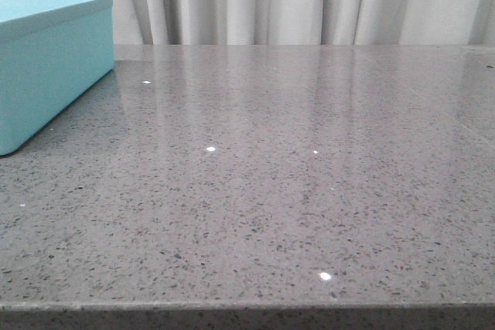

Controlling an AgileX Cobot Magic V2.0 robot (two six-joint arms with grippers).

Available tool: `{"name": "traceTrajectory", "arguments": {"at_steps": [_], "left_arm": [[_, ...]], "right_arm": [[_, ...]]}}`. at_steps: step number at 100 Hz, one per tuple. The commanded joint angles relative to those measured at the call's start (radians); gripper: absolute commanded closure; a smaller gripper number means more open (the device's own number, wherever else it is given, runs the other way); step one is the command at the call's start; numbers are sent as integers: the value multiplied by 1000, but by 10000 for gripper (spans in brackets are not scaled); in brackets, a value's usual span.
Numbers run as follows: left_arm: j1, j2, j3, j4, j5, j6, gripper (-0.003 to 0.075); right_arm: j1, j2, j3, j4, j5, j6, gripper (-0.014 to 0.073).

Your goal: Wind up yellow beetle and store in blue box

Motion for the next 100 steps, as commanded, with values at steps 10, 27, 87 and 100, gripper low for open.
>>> {"name": "traceTrajectory", "arguments": {"at_steps": [10,27,87,100], "left_arm": [[2,-131,-27,-67,-43,-17,739],[2,-209,-25,-96,-25,-17,739],[2,-665,518,-261,-289,-32,739],[2,-775,665,-263,-358,-37,739]], "right_arm": [[1,-61,21,-46,-60,-14,616],[1,-118,92,-48,-72,-14,662],[1,-378,388,-92,-271,-14,662],[1,-388,411,-99,-277,-14,662]]}}
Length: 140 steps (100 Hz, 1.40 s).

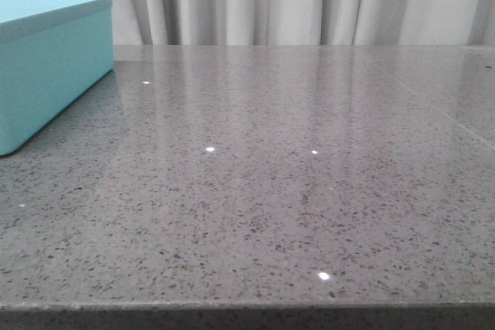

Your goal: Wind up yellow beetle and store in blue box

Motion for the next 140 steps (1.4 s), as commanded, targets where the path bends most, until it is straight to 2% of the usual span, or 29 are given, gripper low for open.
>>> {"name": "traceTrajectory", "arguments": {"at_steps": [1,31,56,78,140], "left_arm": [[2,-74,62,-32,-123,-16,739],[2,-307,324,-58,-231,-16,739],[2,-438,448,-90,-265,-16,739],[2,-466,486,-90,-272,-16,739],[2,-466,486,-92,-272,-16,739]], "right_arm": [[1,5,-8,-37,-89,-8,662],[1,-18,82,-49,-199,-8,662],[1,-70,160,-69,-232,-8,662],[1,-132,209,-79,-307,-8,662],[1,-132,211,-79,-307,-8,662]]}}
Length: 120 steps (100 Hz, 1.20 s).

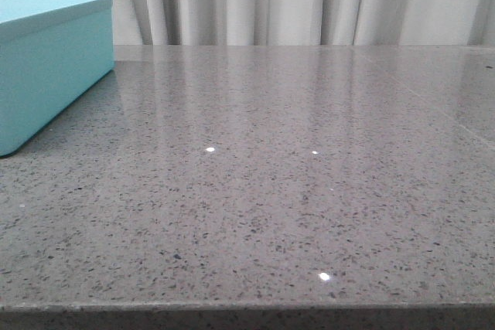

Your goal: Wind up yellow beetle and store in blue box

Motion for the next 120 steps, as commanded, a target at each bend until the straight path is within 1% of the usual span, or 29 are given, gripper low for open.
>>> {"name": "traceTrajectory", "arguments": {"at_steps": [1,42,52,57,63,70,74,75,76,82,83,88,120], "left_arm": [[2,8,-25,-22,-71,-10,739],[2,3,-25,-22,-75,-10,739],[2,-23,-20,35,-95,-10,739],[2,-38,-3,62,-136,-12,739],[2,-59,33,62,-226,-23,739],[2,-84,91,86,-353,-113,739],[2,-102,128,127,-428,-165,739],[2,-105,128,136,-428,-174,739],[2,-111,140,154,-463,-193,739],[2,-134,189,214,-537,-264,739],[2,-140,200,225,-565,-278,739],[2,-160,243,240,-615,-309,739],[89,-322,391,225,-625,-315,739]], "right_arm": [[1,9,-23,-27,-84,-6,662],[1,9,-23,-27,-84,-6,662],[1,9,-23,-27,-84,-6,662],[1,9,-23,-27,-84,-6,662],[1,9,-23,-27,-84,-6,662],[1,9,-23,-27,-84,-6,662],[1,9,-23,-27,-84,-6,662],[1,9,-23,-27,-84,-6,662],[1,9,-23,-27,-84,-6,662],[1,9,-23,-27,-84,-6,662],[1,9,-23,-27,-84,-6,662],[1,9,-23,-27,-84,-6,662],[1,9,-23,-27,-84,-6,662]]}}
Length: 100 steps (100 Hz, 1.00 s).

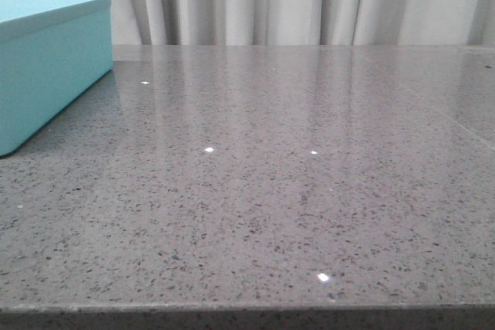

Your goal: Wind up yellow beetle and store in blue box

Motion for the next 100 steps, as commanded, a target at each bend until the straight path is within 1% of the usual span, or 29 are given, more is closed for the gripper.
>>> {"name": "traceTrajectory", "arguments": {"at_steps": [1,13,18,27,100], "left_arm": [[18,-27,7,-10,-89,-13,739],[30,-46,67,-28,-129,-26,738],[34,-46,65,-28,-92,-41,739],[42,-46,65,-32,-79,-41,739],[46,-46,65,-34,-79,-41,739]], "right_arm": [[1,9,-23,-24,-83,-6,662],[1,9,-23,-24,-83,-6,662],[1,9,-23,-24,-83,-6,662],[1,9,-21,-24,-83,-6,662],[1,9,-18,-24,-81,-6,662]]}}
